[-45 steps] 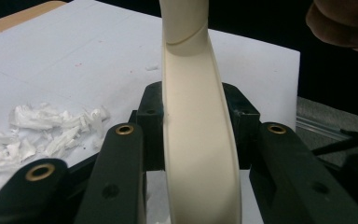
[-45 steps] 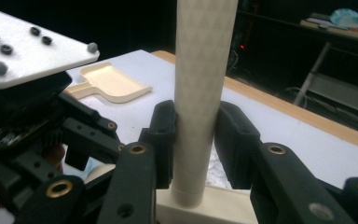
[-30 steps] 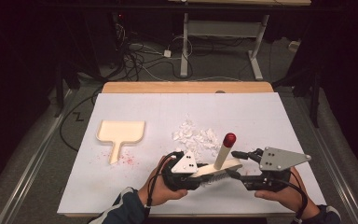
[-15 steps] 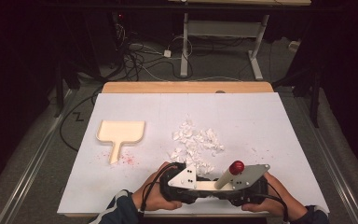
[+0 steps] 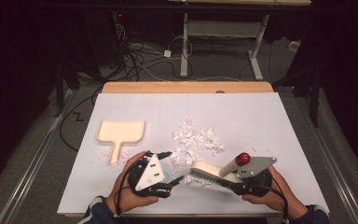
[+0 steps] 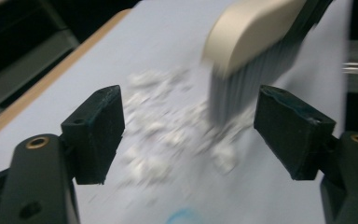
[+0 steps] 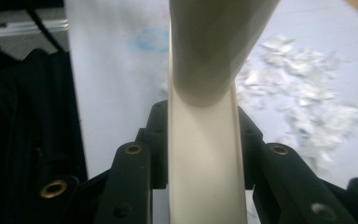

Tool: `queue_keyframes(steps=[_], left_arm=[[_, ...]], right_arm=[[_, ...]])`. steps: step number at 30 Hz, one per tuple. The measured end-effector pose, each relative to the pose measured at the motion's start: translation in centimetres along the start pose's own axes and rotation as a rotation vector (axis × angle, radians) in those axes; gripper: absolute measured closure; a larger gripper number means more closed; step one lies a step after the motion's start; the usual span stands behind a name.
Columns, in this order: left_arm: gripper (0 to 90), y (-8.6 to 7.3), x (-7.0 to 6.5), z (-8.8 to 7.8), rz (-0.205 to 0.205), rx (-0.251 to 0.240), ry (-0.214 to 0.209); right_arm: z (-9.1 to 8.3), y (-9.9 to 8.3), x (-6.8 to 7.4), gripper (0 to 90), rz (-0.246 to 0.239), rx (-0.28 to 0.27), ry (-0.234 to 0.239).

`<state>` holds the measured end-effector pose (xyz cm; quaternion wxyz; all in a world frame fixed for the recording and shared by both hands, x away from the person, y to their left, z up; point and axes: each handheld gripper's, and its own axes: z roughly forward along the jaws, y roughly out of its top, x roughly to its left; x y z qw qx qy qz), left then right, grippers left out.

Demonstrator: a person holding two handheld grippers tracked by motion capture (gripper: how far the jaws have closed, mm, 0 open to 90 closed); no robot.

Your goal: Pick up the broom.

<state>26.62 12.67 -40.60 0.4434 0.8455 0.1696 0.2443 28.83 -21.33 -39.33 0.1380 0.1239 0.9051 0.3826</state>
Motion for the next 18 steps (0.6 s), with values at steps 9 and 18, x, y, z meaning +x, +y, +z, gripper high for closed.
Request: queue_keyframes(steps=[9, 18], left_arm=[[20.2, -7.9, 1.2, -3.9, -0.162, 0.153, 0.154], [16.1, -9.1, 1.2, -4.6, -0.169, 0.150, 0.257]], right_arm=[[-0.6, 1.1, -5.6, 67.8, 0.051, -0.015, -0.204], [4.7, 3.3, -12.5, 67.8, 0.080, 0.067, -0.333]])
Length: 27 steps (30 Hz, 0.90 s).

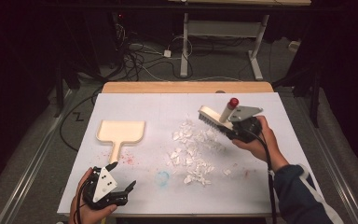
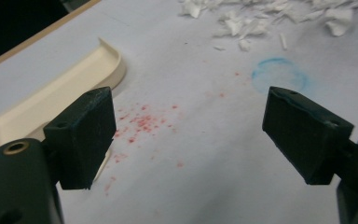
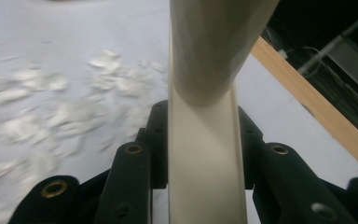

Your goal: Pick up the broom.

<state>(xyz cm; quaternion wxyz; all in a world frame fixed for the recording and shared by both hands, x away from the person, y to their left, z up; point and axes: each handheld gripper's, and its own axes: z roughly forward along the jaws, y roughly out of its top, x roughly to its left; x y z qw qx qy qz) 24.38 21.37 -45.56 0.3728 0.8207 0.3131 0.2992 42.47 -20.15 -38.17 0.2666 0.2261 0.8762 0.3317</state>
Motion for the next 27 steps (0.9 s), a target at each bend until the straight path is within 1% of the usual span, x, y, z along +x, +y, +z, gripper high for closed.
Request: queue_keyframes(steps=[1, 2, 3, 4, 5, 6, 8, 9, 10, 11, 12, 13, 14, 15, 16, 17, 18, 19, 20, 21, 22, 23, 24, 25, 26, 27], left_arm=[[16.1, -0.1, 0.0, 0.1, 0.002, 0.003, 0.001], [16.1, -0.2, 0.1, 0.2, 0.007, 0.006, 0.001], [16.1, -0.4, 0.1, 0.5, 0.009, 0.005, -0.011], [16.1, -0.4, 0.1, 0.5, 0.009, 0.005, -0.011], [16.1, -0.4, 0.0, 0.6, 0.018, 0.011, -0.010], [16.1, -0.5, -0.1, 0.7, 0.018, 0.019, -0.013], [16.1, -0.8, -0.5, 0.9, 0.037, 0.040, -0.010], [16.1, -0.8, -0.5, 0.9, 0.037, 0.040, -0.010], [16.2, -0.9, -0.6, 0.9, 0.041, 0.045, -0.012], [16.2, -1.0, -0.6, 0.9, 0.042, 0.047, -0.017], [16.2, -1.0, -0.7, 0.9, 0.045, 0.047, -0.018], [16.2, -1.1, -0.7, 0.8, 0.050, 0.045, -0.019], [16.2, -1.0, -0.8, 0.8, 0.055, 0.043, -0.021], [16.2, -1.1, -0.8, 0.7, 0.055, 0.037, -0.023], [16.2, -1.1, -0.7, 0.7, 0.054, 0.035, -0.025], [16.3, -1.1, -0.7, 0.7, 0.052, 0.036, -0.027], [16.3, -1.1, -0.7, 0.7, 0.049, 0.035, -0.029], [16.3, -1.1, -0.8, 0.7, 0.047, 0.032, -0.033], [16.3, -1.1, -0.8, 0.6, 0.043, 0.029, -0.040], [16.2, -1.2, -0.8, 0.6, 0.041, 0.032, -0.054], [16.2, -1.2, -0.8, 0.6, 0.041, 0.032, -0.054], [16.2, -1.2, -0.8, 0.7, 0.039, 0.033, -0.058], [16.2, -1.2, -0.7, 0.7, 0.035, 0.033, -0.060], [16.2, -1.2, -0.7, 0.8, 0.031, 0.035, -0.064], [16.3, -1.1, -0.7, 0.9, 0.032, 0.040, -0.067], [16.2, -1.1, -0.7, 0.9, 0.031, 0.039, -0.068]], right_arm=[[2.0, 0.6, -0.6, 67.8, -0.018, 0.035, -0.029], [2.0, 0.6, -0.6, 67.8, -0.018, 0.035, -0.029], [4.0, 1.0, -1.3, 67.8, -0.013, 0.074, -0.037], [4.0, 1.0, -1.3, 67.8, -0.013, 0.074, -0.037], [5.8, 1.3, -1.9, 67.8, -0.029, 0.104, -0.054], [6.6, 1.5, -2.1, 67.8, -0.034, 0.117, -0.063], [8.0, 1.8, -2.4, 67.8, -0.025, 0.125, -0.075], [8.0, 1.8, -2.4, 67.8, -0.025, 0.125, -0.075], [9.3, 2.1, -2.3, 67.8, -0.032, 0.144, -0.098], [10.0, 2.3, -2.3, 67.8, -0.028, 0.155, -0.103], [10.5, 2.4, -2.3, 67.8, -0.016, 0.149, -0.102], [10.9, 2.6, -2.2, 67.7, -0.006, 0.139, -0.104], [10.9, 2.6, -2.2, 67.7, -0.006, 0.139, -0.104], [11.5, 3.1, -1.8, 67.7, 0.001, 0.143, -0.104], [11.5, 3.1, -1.8, 67.7, 0.001, 0.143, -0.104], [11.9, 3.5, -1.2, 67.8, -0.019, 0.143, -0.108], [11.9, 3.5, -1.2, 67.8, -0.019, 0.143, -0.108], [12.1, 3.6, -0.7, 67.7, -0.036, 0.131, -0.081], [12.1, 3.6, -0.7, 67.7, -0.036, 0.131, -0.081], [12.0, 3.6, -0.1, 67.7, -0.071, 0.105, -0.057], [11.9, 3.5, 0.2, 67.7, -0.089, 0.097, -0.024], [11.9, 3.5, 0.2, 67.7, -0.089, 0.097, -0.024], [11.5, 3.2, 0.9, 67.6, -0.164, 0.096, -0.020], [11.5, 3.2, 0.9, 67.6, -0.164, 0.096, -0.020], [11.3, 3.0, 1.2, 67.5, -0.177, 0.095, 0.019], [11.1, 2.7, 1.4, 67.4, -0.201, 0.096, 0.037]])
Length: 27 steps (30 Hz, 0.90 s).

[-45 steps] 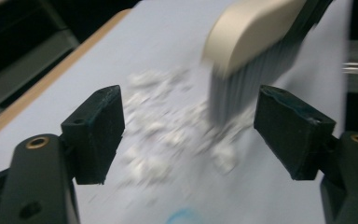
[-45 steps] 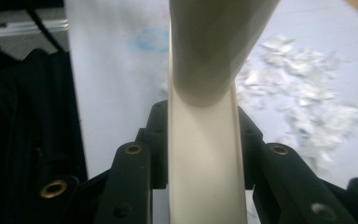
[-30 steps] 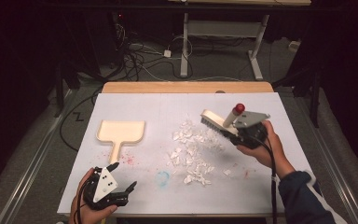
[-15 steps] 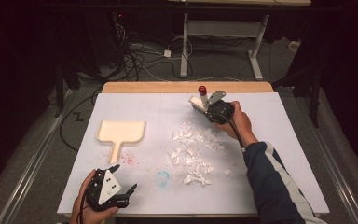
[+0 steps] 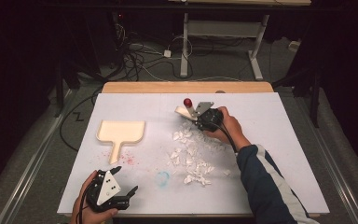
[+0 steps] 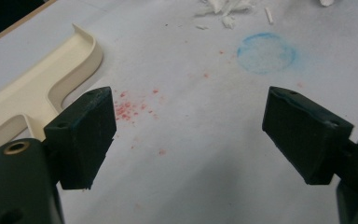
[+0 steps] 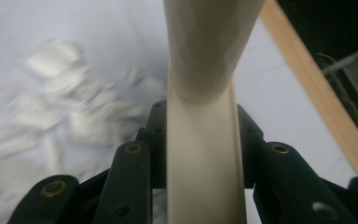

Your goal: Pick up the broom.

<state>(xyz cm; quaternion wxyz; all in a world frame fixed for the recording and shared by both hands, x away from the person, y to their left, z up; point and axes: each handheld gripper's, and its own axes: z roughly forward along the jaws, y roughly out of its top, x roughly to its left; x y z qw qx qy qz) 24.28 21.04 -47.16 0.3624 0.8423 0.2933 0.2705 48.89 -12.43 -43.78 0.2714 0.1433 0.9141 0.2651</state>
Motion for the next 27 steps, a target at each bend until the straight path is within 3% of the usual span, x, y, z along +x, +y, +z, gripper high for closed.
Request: queue_keyframes(steps=[1, 5, 6, 9, 11, 12, 16, 17, 21, 24, 25, 27], left_arm=[[16.2, 0.0, 0.0, 0.0, 0.002, 0.004, -0.001], [16.2, 0.0, -0.1, 0.0, 0.004, 0.010, -0.002], [16.2, 0.0, -0.2, 0.0, -0.001, 0.009, -0.004], [16.2, 0.0, -0.1, 0.1, -0.004, 0.013, -0.009], [16.2, 0.1, -0.2, 0.2, -0.001, 0.018, -0.014], [16.3, 0.1, -0.2, 0.2, 0.002, 0.020, -0.015], [16.2, 0.2, -0.4, 0.3, 0.009, 0.026, -0.020], [16.2, 0.2, -0.4, 0.3, 0.008, 0.025, -0.020], [16.3, 0.3, -0.5, 0.3, 0.013, 0.028, -0.023], [16.3, 0.3, -0.6, 0.4, 0.019, 0.033, -0.024], [16.3, 0.4, -0.6, 0.4, 0.019, 0.032, -0.026], [16.3, 0.4, -0.6, 0.5, 0.019, 0.033, -0.025]], right_arm=[[-0.3, -0.3, 0.3, 67.3, -0.036, -0.003, -0.001], [-2.3, -1.7, 1.5, 66.7, -0.139, -0.055, 0.125], [-2.3, -1.7, 1.5, 66.7, -0.139, -0.055, 0.125], [-4.1, -2.7, 2.7, 66.9, -0.154, -0.094, 0.182], [-4.6, -2.9, 3.2, 66.9, -0.147, -0.105, 0.186], [-5.5, -3.3, 3.9, 67.0, -0.173, -0.126, 0.221], [-6.8, -3.7, 5.2, 67.2, -0.199, -0.149, 0.250], [-7.6, -3.9, 6.0, 67.3, -0.212, -0.161, 0.255], [-8.7, -4.1, 6.6, 67.6, -0.213, -0.185, 0.250], [-9.6, -4.2, 6.3, 67.6, -0.195, -0.201, 0.219], [-10.2, -4.1, 6.0, 67.6, -0.179, -0.208, 0.179], [-10.5, -4.1, 5.7, 67.6, -0.171, -0.213, 0.175]])
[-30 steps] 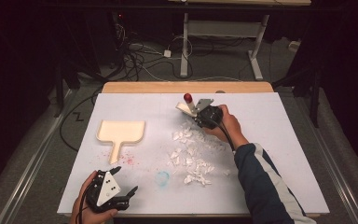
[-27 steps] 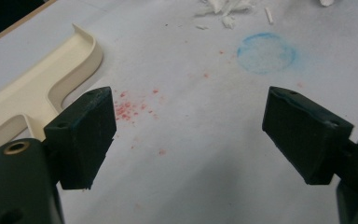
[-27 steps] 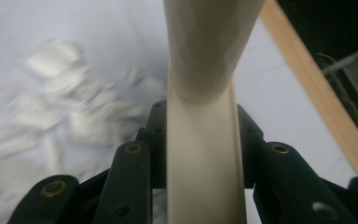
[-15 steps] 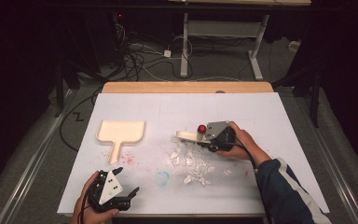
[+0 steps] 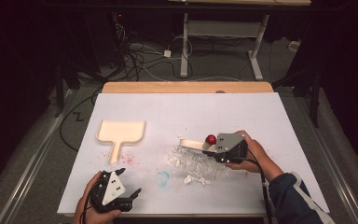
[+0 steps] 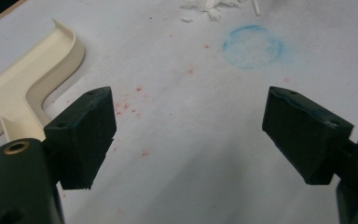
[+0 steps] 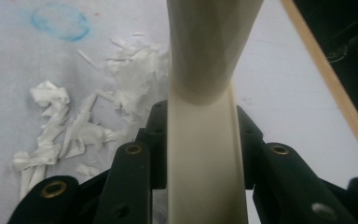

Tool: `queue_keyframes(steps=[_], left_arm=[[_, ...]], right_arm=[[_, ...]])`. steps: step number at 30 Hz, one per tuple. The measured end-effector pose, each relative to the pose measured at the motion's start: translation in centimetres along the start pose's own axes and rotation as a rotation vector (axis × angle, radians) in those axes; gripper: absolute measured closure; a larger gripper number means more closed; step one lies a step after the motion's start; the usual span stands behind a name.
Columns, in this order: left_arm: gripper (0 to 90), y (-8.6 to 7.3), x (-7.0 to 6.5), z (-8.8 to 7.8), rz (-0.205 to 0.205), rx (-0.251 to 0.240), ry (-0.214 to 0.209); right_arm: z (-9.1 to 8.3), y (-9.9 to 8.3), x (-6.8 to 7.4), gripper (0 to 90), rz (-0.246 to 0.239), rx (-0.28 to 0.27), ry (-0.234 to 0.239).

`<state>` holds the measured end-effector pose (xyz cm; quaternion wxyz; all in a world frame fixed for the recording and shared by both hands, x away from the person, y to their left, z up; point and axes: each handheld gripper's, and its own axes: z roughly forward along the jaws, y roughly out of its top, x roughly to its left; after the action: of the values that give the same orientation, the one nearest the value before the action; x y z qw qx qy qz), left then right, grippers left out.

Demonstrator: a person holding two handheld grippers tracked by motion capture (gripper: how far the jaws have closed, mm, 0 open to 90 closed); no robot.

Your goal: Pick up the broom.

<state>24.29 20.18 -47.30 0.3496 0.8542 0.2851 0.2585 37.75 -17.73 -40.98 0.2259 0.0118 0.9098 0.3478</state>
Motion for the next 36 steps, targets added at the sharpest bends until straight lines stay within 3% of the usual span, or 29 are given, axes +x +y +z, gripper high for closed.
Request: queue_keyframes(steps=[5, 7, 9, 11, 14, 15, 17, 20, 22, 26, 27, 28, 29, 31, 36], left_arm=[[16.3, 0.0, 0.1, 0.1, -0.004, 0.001, -0.002], [16.3, 0.0, 0.1, 0.1, -0.003, 0.001, -0.005], [16.2, 0.0, 0.1, 0.1, -0.005, 0.000, -0.009], [16.3, 0.0, 0.1, 0.2, -0.002, 0.003, -0.010], [16.3, 0.0, 0.2, 0.2, -0.005, 0.000, -0.013], [16.3, 0.0, 0.2, 0.3, -0.007, -0.002, -0.014], [16.3, 0.0, 0.2, 0.4, -0.007, 0.002, -0.018], [16.3, 0.0, 0.2, 0.5, -0.007, 0.004, -0.024], [16.3, 0.0, 0.2, 0.5, -0.006, 0.006, -0.025], [16.3, 0.0, 0.2, 0.6, -0.004, 0.011, -0.025], [16.3, 0.0, 0.1, 0.6, -0.003, 0.014, -0.025], [16.3, 0.0, 0.1, 0.6, -0.002, 0.015, -0.030], [16.3, 0.0, 0.0, 0.6, 0.000, 0.018, -0.032], [16.3, 0.1, -0.1, 0.7, 0.007, 0.024, -0.034], [16.3, 0.2, -0.3, 0.8, 0.002, 0.031, -0.030]], right_arm=[[-0.7, 0.2, -1.9, 67.6, 0.063, -0.021, -0.052], [-0.1, 0.2, -2.9, 67.6, 0.094, -0.001, -0.098], [1.8, 0.3, -4.4, 67.6, 0.135, 0.036, -0.140], [2.5, 0.3, -4.7, 67.6, 0.144, 0.049, -0.137], [5.5, 0.4, -5.7, 67.6, 0.166, 0.125, -0.197], [5.5, 0.4, -5.7, 67.6, 0.166, 0.125, -0.197], [7.5, 0.4, -6.0, 67.6, 0.191, 0.144, -0.226], [8.1, 0.7, -6.2, 67.7, 0.208, 0.128, -0.229], [8.6, 1.0, -6.0, 67.6, 0.196, 0.122, -0.186], [8.7, 1.3, -4.6, 67.3, 0.121, 0.125, -0.105], [8.3, 1.3, -4.2, 67.3, 0.114, 0.108, -0.074], [7.4, 1.4, -3.2, 67.4, 0.090, 0.066, -0.009], [7.4, 1.4, -3.2, 67.4, 0.090, 0.066, -0.009], [6.1, 1.1, -1.6, 67.3, 0.027, 0.047, 0.054], [4.3, 0.5, -0.2, 67.5, -0.022, 0.036, 0.085]])
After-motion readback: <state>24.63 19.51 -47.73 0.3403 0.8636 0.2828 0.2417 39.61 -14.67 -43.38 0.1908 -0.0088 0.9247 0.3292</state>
